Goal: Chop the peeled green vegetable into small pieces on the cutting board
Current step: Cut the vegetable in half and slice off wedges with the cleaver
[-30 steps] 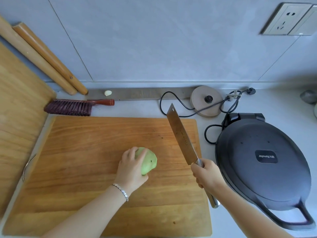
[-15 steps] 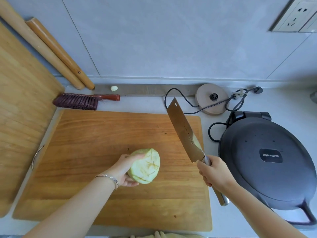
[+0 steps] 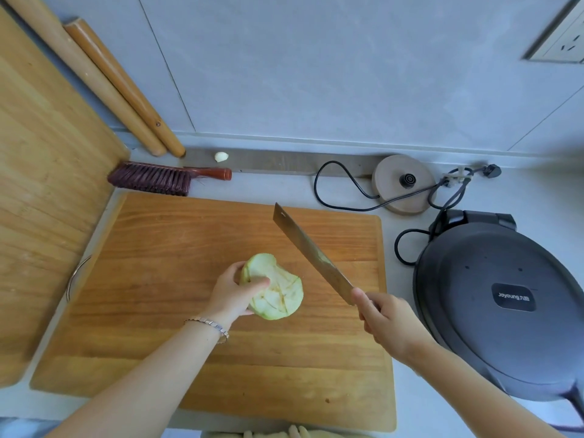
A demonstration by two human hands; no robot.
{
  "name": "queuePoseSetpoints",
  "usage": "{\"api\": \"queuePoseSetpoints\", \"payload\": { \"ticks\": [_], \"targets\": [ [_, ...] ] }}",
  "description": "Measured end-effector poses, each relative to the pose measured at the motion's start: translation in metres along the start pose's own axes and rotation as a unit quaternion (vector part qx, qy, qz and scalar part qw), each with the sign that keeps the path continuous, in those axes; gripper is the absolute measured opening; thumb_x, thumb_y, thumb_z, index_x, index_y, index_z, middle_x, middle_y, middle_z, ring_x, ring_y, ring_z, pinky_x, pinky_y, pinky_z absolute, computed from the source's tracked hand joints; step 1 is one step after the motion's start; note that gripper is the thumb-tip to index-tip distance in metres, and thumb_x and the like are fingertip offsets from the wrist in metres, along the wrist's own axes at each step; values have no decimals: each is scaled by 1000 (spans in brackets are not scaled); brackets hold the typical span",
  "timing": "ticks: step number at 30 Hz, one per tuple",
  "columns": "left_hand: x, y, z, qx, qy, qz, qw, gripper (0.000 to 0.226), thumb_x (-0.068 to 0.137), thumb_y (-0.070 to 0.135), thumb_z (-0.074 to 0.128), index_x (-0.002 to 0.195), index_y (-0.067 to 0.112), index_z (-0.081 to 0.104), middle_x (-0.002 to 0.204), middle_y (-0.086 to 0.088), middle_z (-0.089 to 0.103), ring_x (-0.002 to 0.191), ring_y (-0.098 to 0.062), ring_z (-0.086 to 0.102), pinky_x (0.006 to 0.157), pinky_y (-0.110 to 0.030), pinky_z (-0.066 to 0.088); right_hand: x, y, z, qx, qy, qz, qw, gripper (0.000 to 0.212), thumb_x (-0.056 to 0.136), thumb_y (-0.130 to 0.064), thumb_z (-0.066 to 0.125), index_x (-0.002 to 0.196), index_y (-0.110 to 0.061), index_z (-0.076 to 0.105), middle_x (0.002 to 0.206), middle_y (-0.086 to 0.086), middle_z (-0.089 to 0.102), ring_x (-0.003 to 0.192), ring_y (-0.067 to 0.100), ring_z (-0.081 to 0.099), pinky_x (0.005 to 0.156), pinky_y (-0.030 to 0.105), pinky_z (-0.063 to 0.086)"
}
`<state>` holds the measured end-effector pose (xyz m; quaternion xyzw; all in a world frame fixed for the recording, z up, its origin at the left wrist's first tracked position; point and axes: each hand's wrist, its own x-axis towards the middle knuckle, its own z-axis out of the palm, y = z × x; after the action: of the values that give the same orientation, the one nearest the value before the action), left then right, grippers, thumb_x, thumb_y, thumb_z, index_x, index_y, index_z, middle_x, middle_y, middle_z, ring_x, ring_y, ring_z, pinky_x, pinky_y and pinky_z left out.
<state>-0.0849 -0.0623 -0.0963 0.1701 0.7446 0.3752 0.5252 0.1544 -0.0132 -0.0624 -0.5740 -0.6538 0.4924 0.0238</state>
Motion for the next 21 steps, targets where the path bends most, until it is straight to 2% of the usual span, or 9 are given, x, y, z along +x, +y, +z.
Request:
{"api": "queuePoseSetpoints", "payload": {
  "ticks": [3,6,10,11,13,15,16,19,21],
  "targets": [
    [-1,-4,2,107,-18,56,992,49,75,15,67,118,24,46,99,6,57,88,-13,59,69,-29,55,0,-3,1,3,-7,11,1000,62,75,-69,31,67,-10,45,55,-2,43,48,10,35,49,20,34],
    [0,-9,5,233,-44,150,960,59,70,19,69,123,29,44,108,6,55,96,-12,55,78,-28,51,1,-1,1,17,-4,28,999,60,76,-68,32,66,-10,46,53,-4,43,42,6,34,46,17,34],
    [2,-8,9,269,-20,281,921,60,71,13,69,122,31,46,117,4,47,104,-10,46,85,-25,44,6,3,-5,36,11,54,998,55,86,-61,35,64,-12,47,52,-5,43,38,4,35,44,19,33],
    [4,-9,9,291,-13,347,892,61,70,9,71,121,31,45,119,2,46,105,-10,45,84,-25,45,7,2,-7,48,15,60,997,54,88,-59,36,64,-12,46,51,-5,43,37,5,33,43,19,31],
    [12,-13,7,367,-17,468,804,69,62,6,77,117,29,43,125,-4,43,112,-19,48,80,-29,52,10,1,-11,69,19,69,995,54,90,-58,36,64,-11,46,50,-4,41,36,5,32,40,19,30],
    [20,-22,1,459,-28,540,705,69,57,11,79,114,26,43,131,-5,38,120,-28,48,81,-32,55,10,-2,-15,78,22,73,994,54,91,-57,36,63,-12,47,49,-4,42,35,6,33,40,20,31],
    [22,-28,-2,484,-40,559,672,67,57,8,77,111,27,42,131,-4,37,125,-27,44,83,-37,54,10,-2,-16,83,23,74,994,54,91,-56,36,63,-12,47,49,-4,41,35,6,33,39,20,31],
    [21,-48,-14,521,-56,570,633,72,56,-9,70,111,28,42,132,-3,36,129,-26,31,92,-49,46,7,-3,-17,95,23,77,992,54,91,-56,36,61,-12,45,47,-5,40,34,7,32,39,19,30],
    [16,-60,-26,540,-70,559,626,83,54,-13,72,118,30,42,134,-2,35,131,-26,29,95,-47,44,5,-2,-15,96,14,82,992,54,91,-56,36,61,-12,44,47,-5,40,33,6,31,38,19,29]
  ]
}}
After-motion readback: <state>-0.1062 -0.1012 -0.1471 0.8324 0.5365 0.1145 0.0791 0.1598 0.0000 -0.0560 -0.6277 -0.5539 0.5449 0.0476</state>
